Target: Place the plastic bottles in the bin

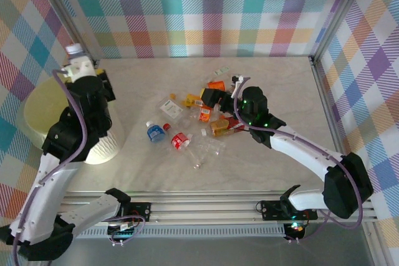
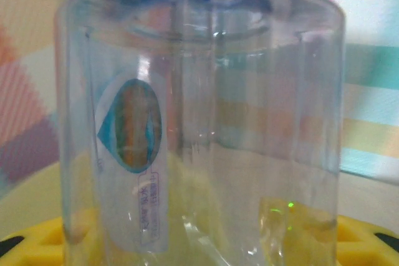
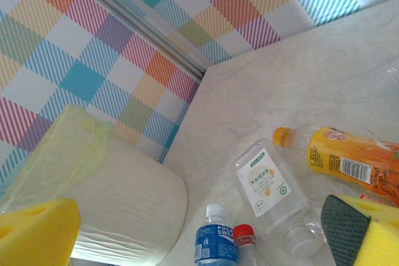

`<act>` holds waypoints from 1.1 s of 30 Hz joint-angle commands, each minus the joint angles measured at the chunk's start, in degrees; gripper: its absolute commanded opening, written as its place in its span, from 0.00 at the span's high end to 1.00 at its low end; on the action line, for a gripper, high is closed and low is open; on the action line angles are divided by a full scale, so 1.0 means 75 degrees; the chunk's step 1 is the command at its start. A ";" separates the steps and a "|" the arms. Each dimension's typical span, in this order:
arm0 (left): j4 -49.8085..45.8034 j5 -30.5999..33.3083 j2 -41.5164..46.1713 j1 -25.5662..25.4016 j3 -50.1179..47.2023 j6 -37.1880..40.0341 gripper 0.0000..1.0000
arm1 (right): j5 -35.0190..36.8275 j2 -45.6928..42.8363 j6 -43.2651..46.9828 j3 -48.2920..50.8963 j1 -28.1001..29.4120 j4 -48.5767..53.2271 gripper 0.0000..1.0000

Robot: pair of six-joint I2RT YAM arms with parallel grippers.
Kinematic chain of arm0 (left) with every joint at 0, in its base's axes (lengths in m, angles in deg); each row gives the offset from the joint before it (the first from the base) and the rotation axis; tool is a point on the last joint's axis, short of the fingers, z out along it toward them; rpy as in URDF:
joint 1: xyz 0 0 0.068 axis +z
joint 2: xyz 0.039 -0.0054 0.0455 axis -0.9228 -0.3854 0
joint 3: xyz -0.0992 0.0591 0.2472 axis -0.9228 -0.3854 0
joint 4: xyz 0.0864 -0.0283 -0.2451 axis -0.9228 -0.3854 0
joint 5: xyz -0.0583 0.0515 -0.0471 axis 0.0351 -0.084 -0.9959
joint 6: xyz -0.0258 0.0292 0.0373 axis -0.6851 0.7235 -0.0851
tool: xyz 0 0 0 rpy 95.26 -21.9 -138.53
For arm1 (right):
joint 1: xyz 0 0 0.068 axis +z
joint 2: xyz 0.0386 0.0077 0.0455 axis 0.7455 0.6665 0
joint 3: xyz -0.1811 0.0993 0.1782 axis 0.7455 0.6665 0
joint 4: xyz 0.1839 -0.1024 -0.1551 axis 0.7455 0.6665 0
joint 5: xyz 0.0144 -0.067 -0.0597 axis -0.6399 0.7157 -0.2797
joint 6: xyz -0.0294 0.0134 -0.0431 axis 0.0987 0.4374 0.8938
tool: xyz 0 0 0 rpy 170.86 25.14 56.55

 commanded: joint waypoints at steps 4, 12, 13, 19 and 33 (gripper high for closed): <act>-0.0565 -0.0661 -0.0065 0.2470 0.0030 -0.0226 0.47 | 0.0282 -0.0128 0.0333 -0.0077 0.0017 -0.0169 0.00; -0.1189 -0.1854 -0.0054 0.4338 -0.0484 -0.0692 0.47 | 0.0174 -0.0103 0.0580 -0.0079 0.0016 -0.0120 0.00; -0.1225 -0.2073 -0.0073 0.4561 -0.0544 -0.0703 0.48 | 0.0114 -0.0077 0.0582 -0.0091 0.0016 -0.0141 0.00; -0.1686 -0.3539 -0.0298 0.6121 -0.0871 -0.1130 0.48 | -0.0124 0.0171 0.0586 -0.0368 0.0016 0.0036 0.00; -0.1970 -0.5142 -0.1054 0.7286 -0.0955 -0.1532 0.45 | -0.0356 0.0481 0.0611 -0.0617 0.0016 0.0166 0.00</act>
